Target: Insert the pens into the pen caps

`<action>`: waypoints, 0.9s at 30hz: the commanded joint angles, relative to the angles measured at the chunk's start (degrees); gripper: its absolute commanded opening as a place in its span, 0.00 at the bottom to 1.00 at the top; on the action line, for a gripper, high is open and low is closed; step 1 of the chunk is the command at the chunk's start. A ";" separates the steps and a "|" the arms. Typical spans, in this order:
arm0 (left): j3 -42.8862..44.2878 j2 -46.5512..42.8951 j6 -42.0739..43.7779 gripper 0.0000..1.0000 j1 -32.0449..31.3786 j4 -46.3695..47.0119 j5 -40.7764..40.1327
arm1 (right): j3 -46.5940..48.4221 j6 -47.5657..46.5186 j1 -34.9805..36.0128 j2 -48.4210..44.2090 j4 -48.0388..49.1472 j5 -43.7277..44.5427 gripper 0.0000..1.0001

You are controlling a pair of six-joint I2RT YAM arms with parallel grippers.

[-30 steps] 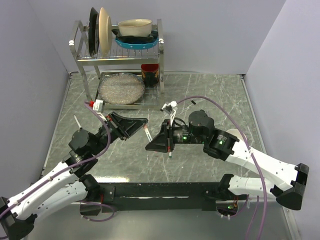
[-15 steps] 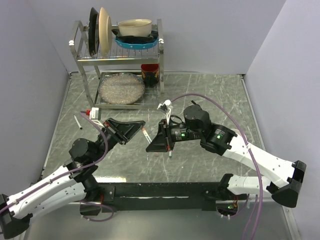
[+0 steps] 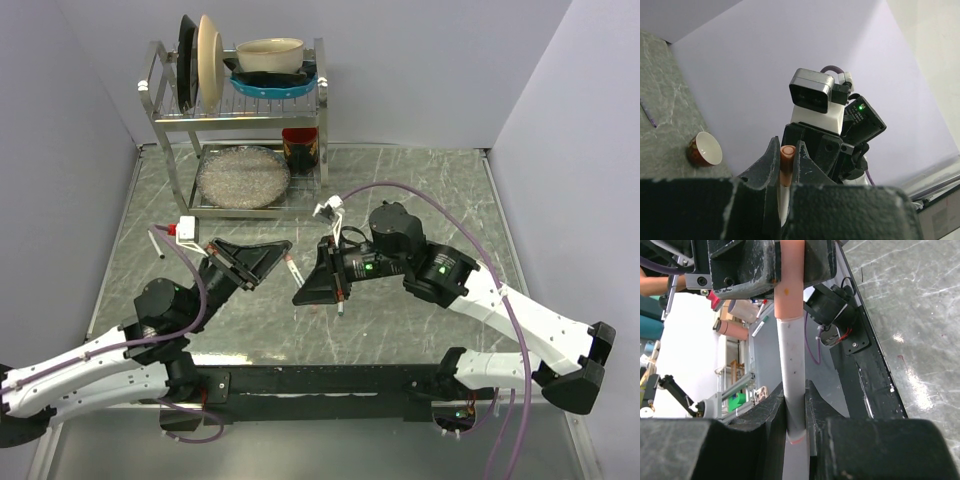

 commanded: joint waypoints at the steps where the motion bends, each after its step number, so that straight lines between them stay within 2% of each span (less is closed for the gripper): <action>1: -1.93 2.04 -0.08 0.01 -8.97 -24.31 22.19 | 8.76 -1.54 -6.31 2.26 23.38 21.68 0.00; 8: -2.10 5.46 0.89 0.01 -13.10 -23.70 21.40 | 12.80 -2.42 -7.72 5.51 21.71 22.03 0.00; 13: -1.40 7.49 2.03 0.01 -13.72 -26.25 20.95 | 14.83 -3.22 -8.95 6.66 20.04 23.44 0.00; 18: -0.44 7.93 2.03 0.01 -13.72 -21.94 20.87 | 14.92 -1.28 -10.27 9.03 22.58 18.35 0.00; 23: 6.66 7.14 4.49 0.01 -13.72 -22.81 13.42 | 4.83 1.71 -10.18 7.10 28.65 11.77 0.00; 25: 9.66 7.75 6.77 0.01 -13.54 -26.06 7.62 | 0.18 1.36 -10.01 4.82 28.65 10.87 0.00; 27: 13.96 8.36 9.40 0.01 -13.45 -28.60 3.23 | -4.56 0.83 -10.01 1.58 27.86 9.56 0.07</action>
